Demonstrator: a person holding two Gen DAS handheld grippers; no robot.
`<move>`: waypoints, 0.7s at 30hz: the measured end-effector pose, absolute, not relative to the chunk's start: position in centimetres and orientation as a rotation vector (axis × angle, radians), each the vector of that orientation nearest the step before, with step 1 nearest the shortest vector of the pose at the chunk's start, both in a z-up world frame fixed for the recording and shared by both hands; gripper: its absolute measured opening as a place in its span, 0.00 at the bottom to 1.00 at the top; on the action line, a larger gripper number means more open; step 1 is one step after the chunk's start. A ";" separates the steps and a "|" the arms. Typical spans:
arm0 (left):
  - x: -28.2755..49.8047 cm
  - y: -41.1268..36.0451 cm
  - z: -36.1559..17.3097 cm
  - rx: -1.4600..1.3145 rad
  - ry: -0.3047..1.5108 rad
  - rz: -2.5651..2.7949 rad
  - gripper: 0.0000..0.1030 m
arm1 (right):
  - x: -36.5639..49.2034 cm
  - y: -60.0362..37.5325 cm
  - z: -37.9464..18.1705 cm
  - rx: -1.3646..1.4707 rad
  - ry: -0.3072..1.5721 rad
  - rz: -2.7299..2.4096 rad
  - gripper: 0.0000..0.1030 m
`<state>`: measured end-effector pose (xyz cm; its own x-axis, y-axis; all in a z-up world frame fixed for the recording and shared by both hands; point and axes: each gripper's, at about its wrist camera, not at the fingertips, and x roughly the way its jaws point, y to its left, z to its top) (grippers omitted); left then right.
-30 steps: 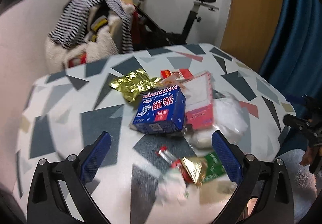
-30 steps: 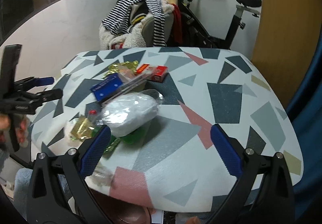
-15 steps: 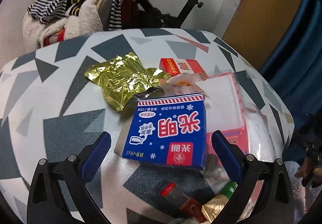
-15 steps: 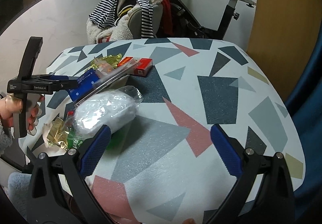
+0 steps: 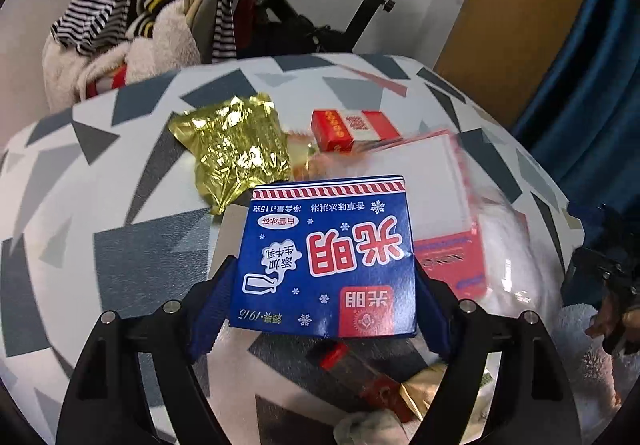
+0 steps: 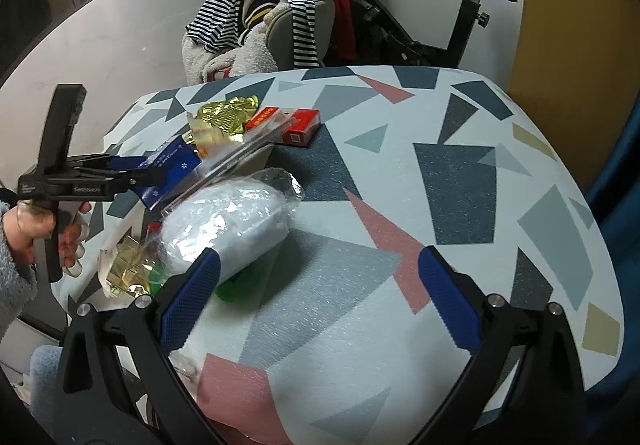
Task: Collect trash
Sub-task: 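Lift the milk carton with the left tool while the right tool grasps the orange-printed snack wrapper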
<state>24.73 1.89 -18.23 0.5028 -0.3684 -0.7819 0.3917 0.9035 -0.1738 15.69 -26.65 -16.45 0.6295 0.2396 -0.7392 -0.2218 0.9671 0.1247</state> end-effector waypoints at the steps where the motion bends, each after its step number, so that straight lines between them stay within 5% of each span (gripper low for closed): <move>1: 24.3 2.0 -17.8 0.031 0.929 -0.453 0.76 | 15.7 -26.5 -16.3 0.023 0.848 0.273 0.94; 5: 22.4 2.7 -16.1 0.061 0.899 -0.397 0.76 | 16.3 -25.5 -15.7 0.010 0.841 0.317 0.93; 21: 18.4 7.3 -14.2 0.057 0.854 -0.270 0.76 | 24.2 -17.4 -12.9 -0.067 0.914 0.546 0.54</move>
